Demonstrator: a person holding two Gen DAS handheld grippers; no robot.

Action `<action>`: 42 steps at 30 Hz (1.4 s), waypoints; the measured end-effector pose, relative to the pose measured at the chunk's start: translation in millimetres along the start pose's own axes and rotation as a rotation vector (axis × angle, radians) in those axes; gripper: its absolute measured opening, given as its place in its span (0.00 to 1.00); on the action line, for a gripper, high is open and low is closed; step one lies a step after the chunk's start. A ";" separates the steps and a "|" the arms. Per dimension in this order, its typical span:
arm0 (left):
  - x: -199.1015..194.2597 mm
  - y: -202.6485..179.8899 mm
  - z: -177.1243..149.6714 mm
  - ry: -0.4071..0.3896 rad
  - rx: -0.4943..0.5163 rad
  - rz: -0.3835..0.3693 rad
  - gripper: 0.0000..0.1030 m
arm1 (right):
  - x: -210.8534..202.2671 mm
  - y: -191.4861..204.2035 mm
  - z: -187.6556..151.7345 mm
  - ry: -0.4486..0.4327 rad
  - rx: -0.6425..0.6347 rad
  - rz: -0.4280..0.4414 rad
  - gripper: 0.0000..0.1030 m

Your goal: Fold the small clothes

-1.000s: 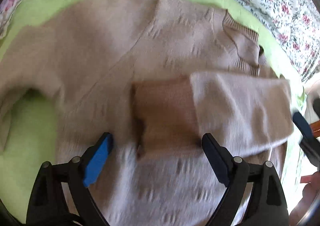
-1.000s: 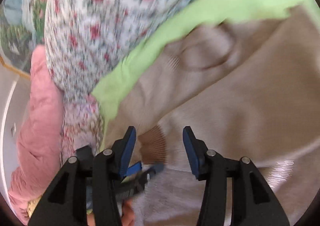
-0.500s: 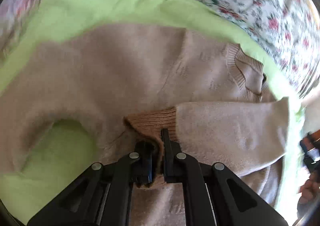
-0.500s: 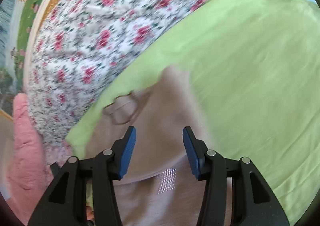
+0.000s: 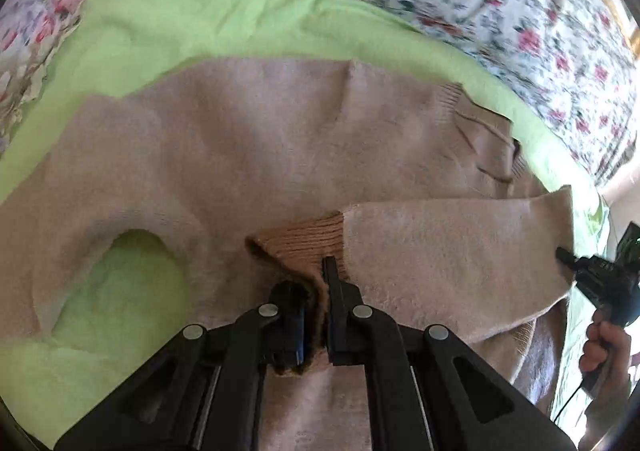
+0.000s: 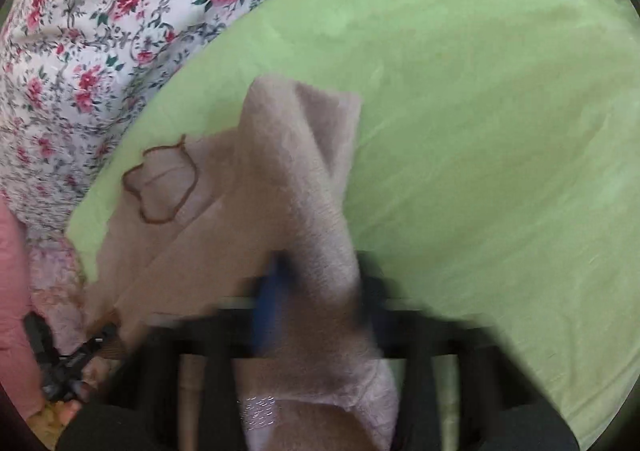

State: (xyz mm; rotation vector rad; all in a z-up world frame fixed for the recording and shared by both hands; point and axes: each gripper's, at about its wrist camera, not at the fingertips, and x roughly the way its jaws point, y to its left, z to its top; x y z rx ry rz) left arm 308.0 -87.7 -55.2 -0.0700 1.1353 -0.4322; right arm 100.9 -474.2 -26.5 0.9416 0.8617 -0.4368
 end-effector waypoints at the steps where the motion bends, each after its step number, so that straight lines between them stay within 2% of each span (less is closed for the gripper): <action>1: -1.3 -7.5 0.1 0.000 0.013 -0.023 0.05 | -13.6 -3.5 -0.1 -0.028 0.018 0.009 0.08; 3: 0.3 -25.2 0.4 0.000 0.054 -0.034 0.05 | -48.5 -12.2 1.8 -0.096 0.045 -0.014 0.07; 5: 4.2 -35.2 0.1 -0.003 0.084 -0.013 0.05 | -59.7 -24.0 2.8 -0.101 0.071 -0.024 0.07; 8: 14.0 -29.4 -0.9 0.011 0.063 0.008 0.05 | -39.8 -33.3 0.3 -0.044 0.030 -0.067 0.07; 13: 13.3 -7.5 -5.0 0.001 0.034 0.047 0.05 | -14.9 -25.4 -12.6 -0.040 -0.076 -0.190 0.08; 20: 13.6 -8.6 -7.0 0.029 0.051 0.044 0.05 | -30.6 -22.8 -16.1 -0.058 -0.061 -0.190 0.13; 24: 5.7 -6.5 -10.0 0.046 0.014 -0.038 0.14 | -55.7 -19.9 -28.9 -0.115 -0.036 -0.121 0.20; 27: 3.2 -5.1 -14.0 0.066 0.028 0.011 0.14 | -63.7 -7.9 -43.2 -0.116 -0.035 -0.064 0.21; 29: -5.3 9.3 -18.9 0.071 -0.016 -0.030 0.14 | -67.0 9.2 -51.3 -0.105 -0.037 -0.011 0.21; 31: -16.3 23.8 -23.1 0.062 -0.046 -0.030 0.15 | -67.8 25.1 -60.3 -0.091 -0.039 0.024 0.23; 34: -39.3 49.3 -30.5 0.040 -0.115 -0.043 0.16 | -64.9 45.2 -75.6 -0.056 -0.039 0.085 0.31; 37: -68.9 82.3 -38.8 -0.009 -0.211 -0.054 0.37 | -59.1 63.3 -85.4 -0.031 -0.054 0.103 0.33; 38: -77.1 94.3 -41.6 -0.023 -0.245 -0.053 0.47 | -56.4 67.8 -87.8 -0.021 -0.059 0.105 0.33; 39: -84.7 106.4 -44.3 -0.040 -0.288 -0.051 0.51 | -53.7 74.3 -91.6 -0.009 -0.066 0.108 0.33; 42: -101.6 148.9 -54.9 -0.066 -0.415 -0.048 0.52 | -51.2 90.0 -99.1 0.014 -0.093 0.122 0.33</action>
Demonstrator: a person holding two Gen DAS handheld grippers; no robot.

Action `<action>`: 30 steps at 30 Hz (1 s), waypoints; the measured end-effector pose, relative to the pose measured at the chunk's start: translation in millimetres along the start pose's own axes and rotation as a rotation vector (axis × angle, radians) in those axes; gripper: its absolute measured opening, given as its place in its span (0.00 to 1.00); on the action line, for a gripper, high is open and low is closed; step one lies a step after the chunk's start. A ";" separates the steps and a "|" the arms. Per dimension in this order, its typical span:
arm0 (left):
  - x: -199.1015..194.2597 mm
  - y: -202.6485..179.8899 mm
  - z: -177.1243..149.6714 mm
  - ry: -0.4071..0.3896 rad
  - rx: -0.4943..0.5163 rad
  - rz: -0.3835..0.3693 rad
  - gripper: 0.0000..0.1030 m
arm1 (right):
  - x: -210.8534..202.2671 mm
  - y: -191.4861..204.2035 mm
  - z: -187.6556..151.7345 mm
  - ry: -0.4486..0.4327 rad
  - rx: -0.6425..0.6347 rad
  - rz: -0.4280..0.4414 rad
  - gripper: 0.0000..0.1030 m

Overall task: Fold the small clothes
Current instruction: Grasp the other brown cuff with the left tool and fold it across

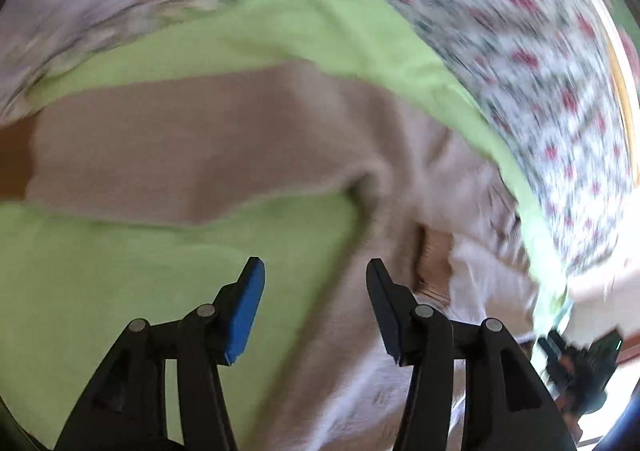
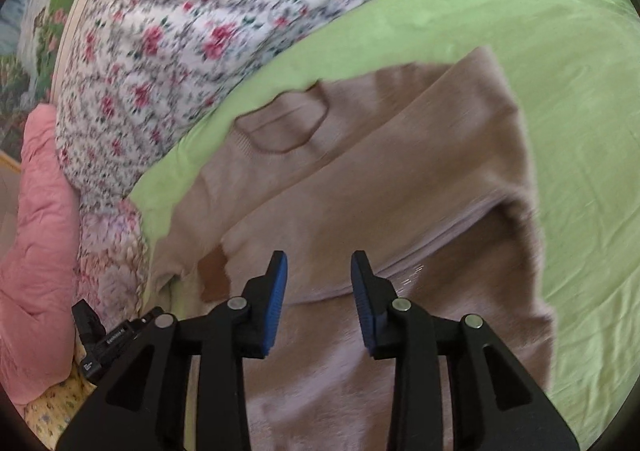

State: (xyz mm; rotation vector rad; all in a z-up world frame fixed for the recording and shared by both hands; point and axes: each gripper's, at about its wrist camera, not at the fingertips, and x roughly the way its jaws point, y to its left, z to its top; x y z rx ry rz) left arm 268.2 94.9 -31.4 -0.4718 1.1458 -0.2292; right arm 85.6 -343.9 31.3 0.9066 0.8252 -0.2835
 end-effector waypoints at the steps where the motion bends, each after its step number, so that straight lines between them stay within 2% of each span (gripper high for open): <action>1: -4.9 16.1 1.8 -0.009 -0.043 0.007 0.52 | 0.9 5.5 -1.3 0.002 -0.012 0.003 0.33; 4: -16.7 63.9 4.7 -0.030 -0.177 0.040 0.57 | 3.5 19.9 -6.2 0.017 -0.041 0.016 0.34; 9: -27.3 143.4 9.1 -0.086 -0.449 0.021 0.57 | 10.3 40.7 -12.7 0.045 -0.085 0.037 0.34; 12: -24.1 165.9 19.9 -0.127 -0.514 0.032 0.57 | 13.0 50.0 -15.3 0.057 -0.103 0.044 0.34; 14: -23.6 172.1 29.5 -0.159 -0.522 0.043 0.56 | 12.8 54.3 -16.1 0.060 -0.113 0.042 0.34; 17: -21.5 175.5 46.6 -0.199 -0.506 0.066 0.51 | 9.6 55.4 -16.9 0.060 -0.121 0.039 0.34; 20: -17.5 167.7 64.9 -0.212 -0.433 0.094 0.12 | 5.0 53.4 -16.2 0.051 -0.123 0.029 0.34; 24: -27.9 128.5 75.7 -0.269 -0.304 0.127 0.09 | -0.8 44.2 -15.0 0.037 -0.120 0.015 0.34; 27: -37.3 90.2 78.5 -0.294 -0.198 0.085 0.09 | -4.5 32.7 -14.3 0.028 -0.106 0.004 0.34; 30: -41.6 34.6 78.4 -0.303 -0.067 0.024 0.09 | -8.0 20.3 -14.1 0.020 -0.080 0.003 0.34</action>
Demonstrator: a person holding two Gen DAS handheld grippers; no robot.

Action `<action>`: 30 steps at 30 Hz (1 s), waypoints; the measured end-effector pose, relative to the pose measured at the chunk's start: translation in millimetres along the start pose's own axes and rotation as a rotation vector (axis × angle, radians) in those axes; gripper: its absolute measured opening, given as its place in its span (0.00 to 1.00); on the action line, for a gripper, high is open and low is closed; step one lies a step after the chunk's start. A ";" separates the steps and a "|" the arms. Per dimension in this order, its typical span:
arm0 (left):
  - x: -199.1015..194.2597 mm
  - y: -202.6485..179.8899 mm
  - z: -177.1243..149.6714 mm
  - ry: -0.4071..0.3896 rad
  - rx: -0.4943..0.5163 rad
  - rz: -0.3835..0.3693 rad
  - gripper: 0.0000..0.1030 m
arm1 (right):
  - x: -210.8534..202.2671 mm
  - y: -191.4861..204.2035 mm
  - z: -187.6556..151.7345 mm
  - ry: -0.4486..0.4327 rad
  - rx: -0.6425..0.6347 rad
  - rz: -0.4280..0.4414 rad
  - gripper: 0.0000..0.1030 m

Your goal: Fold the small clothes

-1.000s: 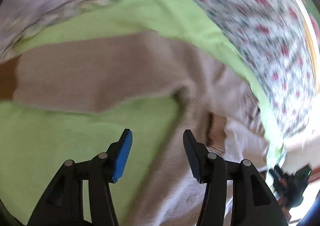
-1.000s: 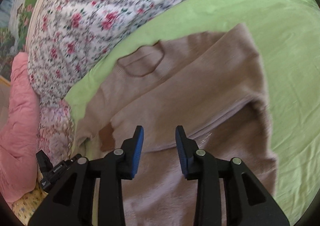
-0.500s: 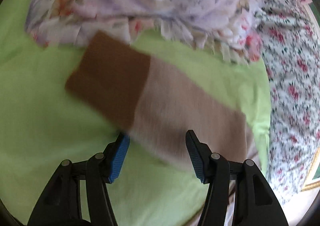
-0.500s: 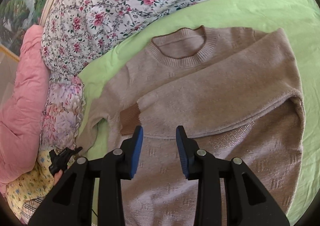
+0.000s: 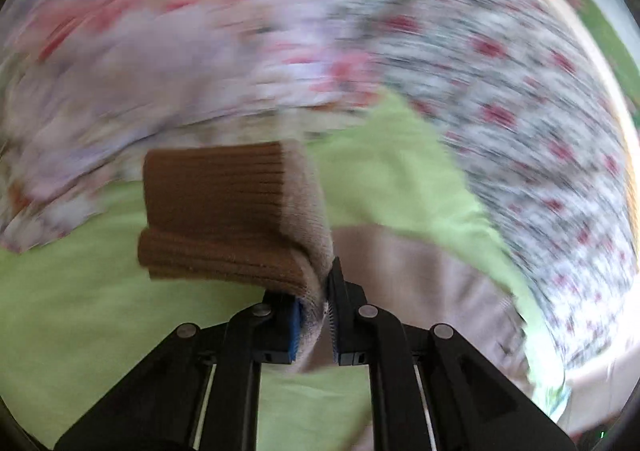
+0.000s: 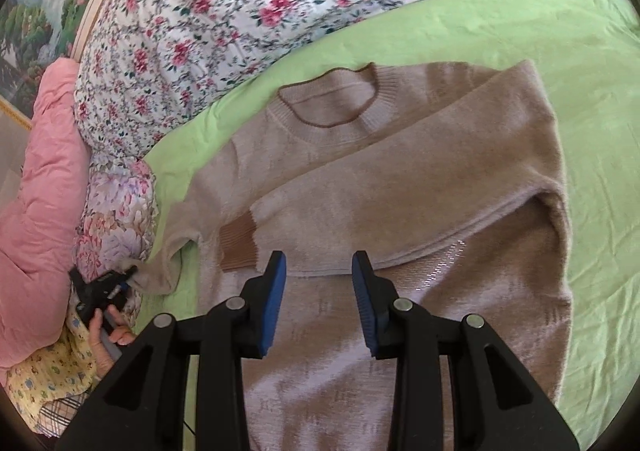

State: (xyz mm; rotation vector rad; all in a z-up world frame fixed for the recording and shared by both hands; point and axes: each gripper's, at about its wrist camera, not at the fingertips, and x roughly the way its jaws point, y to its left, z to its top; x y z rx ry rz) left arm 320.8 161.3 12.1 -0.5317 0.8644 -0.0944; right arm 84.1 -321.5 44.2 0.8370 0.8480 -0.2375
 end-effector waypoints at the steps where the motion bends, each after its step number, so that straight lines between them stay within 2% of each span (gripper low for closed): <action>1: 0.4 -22.0 -2.7 0.004 0.039 -0.038 0.09 | -1.5 -4.5 -0.3 -0.003 0.008 0.001 0.34; 6: 15.5 -126.9 -32.4 0.069 0.204 -0.202 0.09 | -10.8 -26.9 -0.5 -0.023 0.050 0.003 0.34; 8: 29.4 -178.4 -56.8 0.118 0.286 -0.277 0.09 | -16.4 -36.8 -0.8 -0.035 0.064 0.001 0.34; 10: 41.8 -219.3 -83.0 0.158 0.360 -0.317 0.09 | -22.0 -47.1 -1.5 -0.047 0.078 -0.002 0.34; 14: 65.8 -286.1 -146.6 0.233 0.506 -0.358 0.09 | -34.1 -73.9 -2.2 -0.075 0.128 -0.009 0.34; 17: 97.3 -327.1 -201.7 0.295 0.636 -0.333 0.09 | -41.6 -91.6 -1.4 -0.096 0.160 -0.015 0.34; 22: 133.8 -347.0 -262.4 0.375 0.777 -0.255 0.11 | -50.2 -109.3 2.9 -0.120 0.171 -0.034 0.34; 24: 140.6 -341.4 -277.4 0.400 0.807 -0.240 0.16 | -49.6 -112.6 5.5 -0.117 0.168 -0.034 0.34; 26: 137.9 -334.3 -282.8 0.427 0.827 -0.254 0.20 | -46.9 -113.9 7.9 -0.109 0.167 -0.032 0.35; 30: 116.4 -314.1 -284.7 0.428 0.881 -0.258 0.40 | -38.7 -106.6 12.4 -0.113 0.159 -0.029 0.53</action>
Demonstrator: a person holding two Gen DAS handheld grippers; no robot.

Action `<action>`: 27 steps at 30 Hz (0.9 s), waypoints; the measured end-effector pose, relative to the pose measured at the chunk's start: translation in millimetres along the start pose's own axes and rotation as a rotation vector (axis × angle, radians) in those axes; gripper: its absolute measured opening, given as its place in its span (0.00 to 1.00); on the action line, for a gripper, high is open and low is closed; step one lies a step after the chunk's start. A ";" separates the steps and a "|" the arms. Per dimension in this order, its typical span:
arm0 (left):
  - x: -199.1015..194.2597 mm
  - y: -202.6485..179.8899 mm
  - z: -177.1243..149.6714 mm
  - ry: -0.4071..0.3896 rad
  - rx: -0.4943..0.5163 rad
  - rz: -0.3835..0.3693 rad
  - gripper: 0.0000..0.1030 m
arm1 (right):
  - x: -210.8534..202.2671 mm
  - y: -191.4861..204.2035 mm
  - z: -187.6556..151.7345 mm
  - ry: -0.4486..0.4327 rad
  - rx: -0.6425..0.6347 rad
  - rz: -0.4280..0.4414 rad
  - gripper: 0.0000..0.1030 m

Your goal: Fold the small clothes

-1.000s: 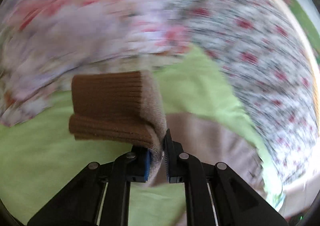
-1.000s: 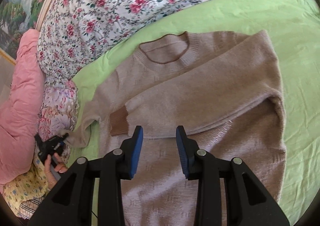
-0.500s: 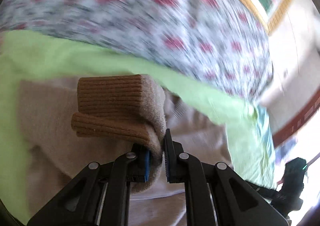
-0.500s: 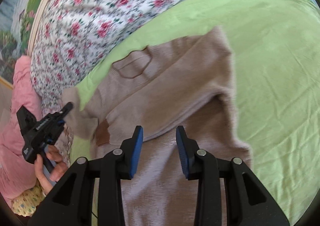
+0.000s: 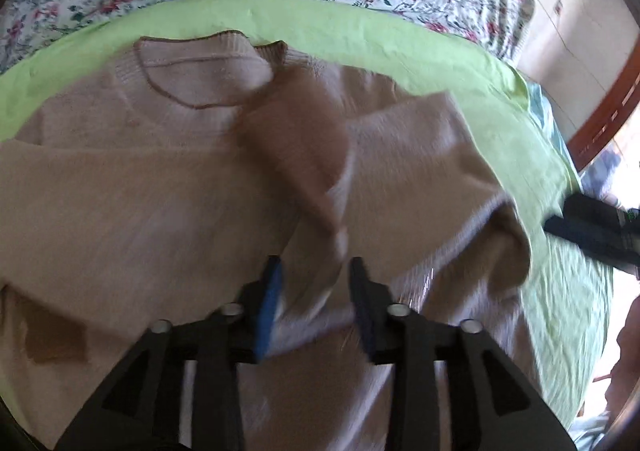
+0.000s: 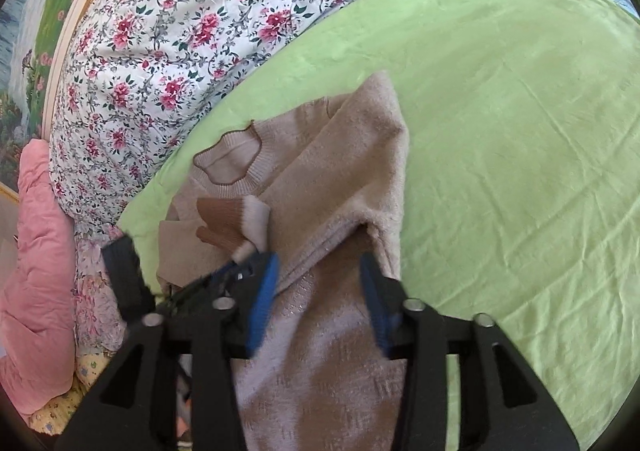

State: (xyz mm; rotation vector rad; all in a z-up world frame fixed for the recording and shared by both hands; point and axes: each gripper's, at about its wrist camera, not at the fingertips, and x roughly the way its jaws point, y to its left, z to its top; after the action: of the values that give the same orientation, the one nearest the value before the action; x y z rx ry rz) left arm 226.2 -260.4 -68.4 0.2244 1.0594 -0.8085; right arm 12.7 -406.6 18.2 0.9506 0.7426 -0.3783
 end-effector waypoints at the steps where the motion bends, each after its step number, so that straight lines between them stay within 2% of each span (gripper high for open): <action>1: -9.6 4.7 -8.0 -0.002 0.008 0.005 0.41 | 2.2 3.5 0.0 -0.001 -0.008 0.004 0.54; 5: -42.1 42.7 -33.3 0.001 -0.029 0.086 0.47 | 21.1 29.7 -1.4 0.024 -0.065 0.014 0.56; 8: -65.7 92.6 -47.7 -0.012 -0.116 0.245 0.50 | 41.7 52.2 -3.8 0.039 -0.112 -0.010 0.57; 9: -72.4 116.3 -52.2 -0.014 -0.162 0.323 0.50 | 46.7 55.6 -4.5 0.040 -0.118 -0.022 0.58; 10: -77.1 134.6 -55.3 -0.014 -0.198 0.363 0.50 | 54.0 59.6 -4.9 0.037 -0.122 -0.038 0.58; 11: -80.1 156.5 -58.2 -0.007 -0.247 0.404 0.50 | 60.5 61.4 -5.4 0.035 -0.124 -0.069 0.60; 12: -81.7 172.6 -59.9 -0.003 -0.282 0.428 0.50 | 68.7 61.6 -5.3 0.038 -0.119 -0.145 0.60; 15: -79.8 200.6 -61.2 -0.005 -0.324 0.467 0.50 | 72.4 52.3 -4.3 -0.005 -0.069 -0.217 0.60; 17: -72.9 209.3 -59.9 0.010 -0.319 0.457 0.50 | 75.0 45.8 -1.7 -0.026 -0.060 -0.266 0.60; 20: -65.2 211.3 -54.2 0.005 -0.296 0.469 0.52 | 93.7 38.4 5.0 0.011 -0.068 -0.335 0.60; 22: -63.2 216.1 -49.2 -0.005 -0.329 0.490 0.53 | 113.5 32.8 5.7 0.078 -0.052 -0.336 0.60; 24: -66.5 233.6 -48.6 -0.025 -0.419 0.448 0.54 | 118.0 34.0 3.1 0.071 -0.048 -0.311 0.61; 25: -68.4 239.4 -48.8 -0.031 -0.441 0.435 0.54 | 121.0 37.2 3.4 0.085 -0.065 -0.287 0.59; 27: -75.0 247.3 -54.1 -0.043 -0.472 0.420 0.54 | 124.6 44.5 6.3 0.135 -0.066 -0.152 0.07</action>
State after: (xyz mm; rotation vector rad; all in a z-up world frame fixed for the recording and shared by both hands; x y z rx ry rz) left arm 340.6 -22.9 -82.8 0.0230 1.0830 -0.1739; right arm 128.4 -384.8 -42.4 0.8662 0.9487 -0.4229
